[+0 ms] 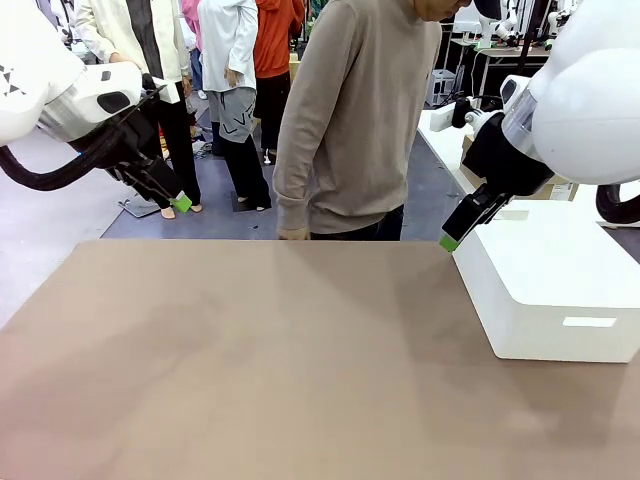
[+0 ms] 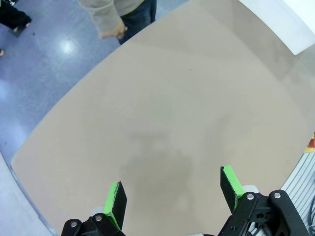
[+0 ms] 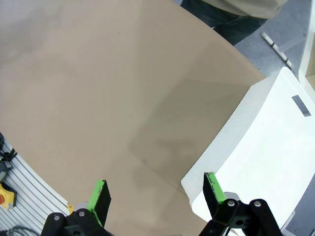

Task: Pack the shoes into the box.
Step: Press down on the lid of the Shoes Box.

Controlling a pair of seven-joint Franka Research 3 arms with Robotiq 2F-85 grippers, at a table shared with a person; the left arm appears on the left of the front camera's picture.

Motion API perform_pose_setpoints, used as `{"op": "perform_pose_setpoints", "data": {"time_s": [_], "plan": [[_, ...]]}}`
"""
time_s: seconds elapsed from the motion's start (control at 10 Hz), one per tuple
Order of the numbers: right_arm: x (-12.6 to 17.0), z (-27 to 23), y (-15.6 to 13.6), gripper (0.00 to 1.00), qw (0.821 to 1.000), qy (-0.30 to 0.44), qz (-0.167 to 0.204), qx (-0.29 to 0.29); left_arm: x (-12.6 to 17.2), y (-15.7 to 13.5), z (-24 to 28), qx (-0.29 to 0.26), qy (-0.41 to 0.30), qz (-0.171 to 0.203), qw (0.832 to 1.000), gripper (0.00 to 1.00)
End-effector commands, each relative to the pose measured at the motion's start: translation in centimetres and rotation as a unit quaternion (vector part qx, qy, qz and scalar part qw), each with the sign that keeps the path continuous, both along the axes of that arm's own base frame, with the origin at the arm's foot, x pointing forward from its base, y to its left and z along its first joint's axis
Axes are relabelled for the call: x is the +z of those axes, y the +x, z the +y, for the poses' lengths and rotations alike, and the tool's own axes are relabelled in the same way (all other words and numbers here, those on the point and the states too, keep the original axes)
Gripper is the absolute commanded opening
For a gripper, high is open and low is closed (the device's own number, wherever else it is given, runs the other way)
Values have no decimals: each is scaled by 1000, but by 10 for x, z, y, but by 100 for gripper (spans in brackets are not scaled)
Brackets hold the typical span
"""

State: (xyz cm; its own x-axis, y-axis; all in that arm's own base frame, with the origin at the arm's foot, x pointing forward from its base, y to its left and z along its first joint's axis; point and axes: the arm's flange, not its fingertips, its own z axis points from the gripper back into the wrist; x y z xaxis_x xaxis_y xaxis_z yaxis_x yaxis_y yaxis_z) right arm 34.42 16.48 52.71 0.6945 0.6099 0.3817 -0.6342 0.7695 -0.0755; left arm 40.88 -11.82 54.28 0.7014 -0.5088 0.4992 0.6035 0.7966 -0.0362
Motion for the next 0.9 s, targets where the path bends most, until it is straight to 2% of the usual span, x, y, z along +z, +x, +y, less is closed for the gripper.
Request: {"op": "perform_pose_setpoints", "data": {"time_s": [0.0, 0.8], "plan": [[1, 1, 2, 100, 1000, -2, -1, 0, 2, 1, 1, 6, 2, 1, 1000, 100], [1, 1, 2, 100, 1000, -2, -1, 0, 2, 1, 1, 6, 2, 1, 1000, 100]]}}
